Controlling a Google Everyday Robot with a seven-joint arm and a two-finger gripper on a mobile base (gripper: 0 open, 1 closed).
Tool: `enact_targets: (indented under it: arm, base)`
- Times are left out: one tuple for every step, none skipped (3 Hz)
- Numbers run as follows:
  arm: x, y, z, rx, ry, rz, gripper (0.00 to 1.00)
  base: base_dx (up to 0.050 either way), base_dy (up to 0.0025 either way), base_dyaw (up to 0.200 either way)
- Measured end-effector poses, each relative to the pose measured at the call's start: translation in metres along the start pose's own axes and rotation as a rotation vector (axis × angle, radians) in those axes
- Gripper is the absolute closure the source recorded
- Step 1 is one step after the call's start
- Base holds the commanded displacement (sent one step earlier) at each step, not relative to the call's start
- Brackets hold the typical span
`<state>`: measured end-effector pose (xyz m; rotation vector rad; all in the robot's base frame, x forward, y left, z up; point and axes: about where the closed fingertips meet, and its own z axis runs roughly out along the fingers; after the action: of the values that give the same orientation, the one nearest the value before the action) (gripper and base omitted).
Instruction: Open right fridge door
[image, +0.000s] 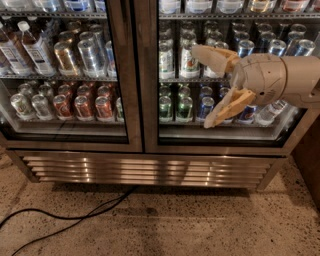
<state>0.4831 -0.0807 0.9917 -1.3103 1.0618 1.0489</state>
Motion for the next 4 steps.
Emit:
enact_targets:
  arm:
    - [0.0001,-0.0098,0.0018,0.036,0.001,0.000,0.00]
    - [0.0001,-0.0098,0.0018,0.036,0.001,0.000,0.00]
    - [0.0001,-0.0098,0.0018,0.036,0.001,0.000,0.00]
    - [0.0001,-0.0098,0.0019,0.035,0.001,0.000,0.00]
  base:
    - [0.000,0.00000,0.000]
    - [0.036,0.00248,0.136]
    - [0.047,-0.00004,0.001]
    - [0.049,0.00000,0.000]
